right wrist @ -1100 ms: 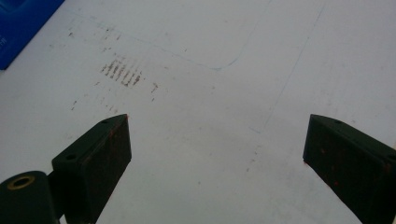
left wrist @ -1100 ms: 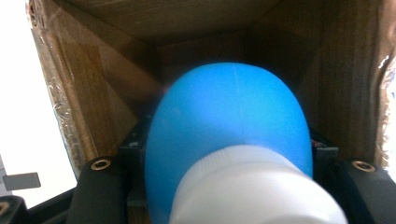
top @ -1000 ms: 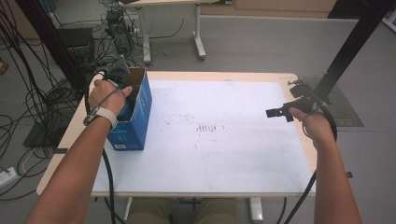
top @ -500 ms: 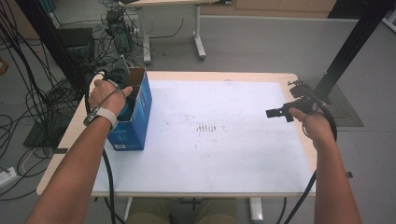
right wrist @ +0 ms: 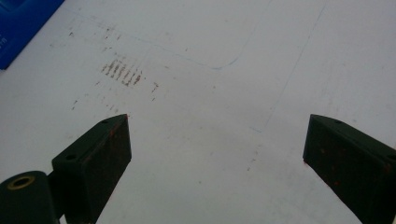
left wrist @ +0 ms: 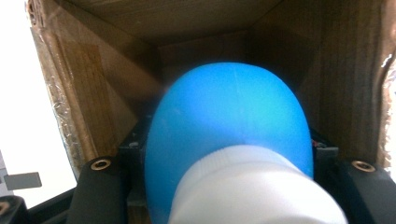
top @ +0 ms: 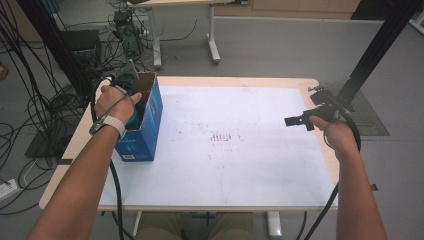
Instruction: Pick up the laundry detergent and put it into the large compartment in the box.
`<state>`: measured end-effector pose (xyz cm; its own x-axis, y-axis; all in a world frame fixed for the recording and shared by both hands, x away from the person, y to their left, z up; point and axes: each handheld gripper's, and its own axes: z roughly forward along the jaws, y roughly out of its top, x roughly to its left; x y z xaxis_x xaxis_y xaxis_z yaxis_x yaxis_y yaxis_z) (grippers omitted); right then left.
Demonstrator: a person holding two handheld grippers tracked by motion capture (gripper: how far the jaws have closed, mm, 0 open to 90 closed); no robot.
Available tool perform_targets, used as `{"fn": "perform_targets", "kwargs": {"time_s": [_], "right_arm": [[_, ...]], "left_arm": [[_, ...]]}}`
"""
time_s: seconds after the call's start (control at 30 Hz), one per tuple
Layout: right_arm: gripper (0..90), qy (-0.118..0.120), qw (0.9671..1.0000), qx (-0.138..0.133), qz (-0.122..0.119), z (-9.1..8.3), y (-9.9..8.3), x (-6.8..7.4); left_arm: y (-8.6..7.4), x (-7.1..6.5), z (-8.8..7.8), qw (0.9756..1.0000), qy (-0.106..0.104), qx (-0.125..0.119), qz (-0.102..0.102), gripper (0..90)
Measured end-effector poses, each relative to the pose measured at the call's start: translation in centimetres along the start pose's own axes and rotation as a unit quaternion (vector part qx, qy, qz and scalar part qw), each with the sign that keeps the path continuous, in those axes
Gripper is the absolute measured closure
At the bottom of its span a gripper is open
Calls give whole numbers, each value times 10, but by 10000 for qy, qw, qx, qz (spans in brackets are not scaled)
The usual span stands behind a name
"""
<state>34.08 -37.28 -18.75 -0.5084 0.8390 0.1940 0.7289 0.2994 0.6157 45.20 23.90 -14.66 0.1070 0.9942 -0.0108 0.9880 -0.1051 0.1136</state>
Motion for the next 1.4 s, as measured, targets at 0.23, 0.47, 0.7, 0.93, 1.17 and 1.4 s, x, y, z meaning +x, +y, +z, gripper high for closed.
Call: {"fn": "perform_targets", "kwargs": {"time_s": [0.23,0.47,0.7,0.93,1.17,1.4], "right_arm": [[77,-1,10000,-5,13,0,-1,0],[77,-5,10000,-21,29,-2,-3,-1],[77,3,10000,-30,41,-2,-3,-1],[77,1,10000,-30,37,-2,-3,-1],[77,1,10000,-36,39,-2,-3,-1],[77,8,10000,-30,40,-2,-4,-1]], "left_arm": [[0,-1,0,10000,22,0,10,376],[-1,-1,0,10000,22,1,24,376],[-1,-2,0,10000,35,-12,12,376],[-2,-2,0,10000,31,-10,16,376],[-2,-3,0,10000,45,-17,15,376],[-2,-4,0,10000,64,-11,35,376]]}}
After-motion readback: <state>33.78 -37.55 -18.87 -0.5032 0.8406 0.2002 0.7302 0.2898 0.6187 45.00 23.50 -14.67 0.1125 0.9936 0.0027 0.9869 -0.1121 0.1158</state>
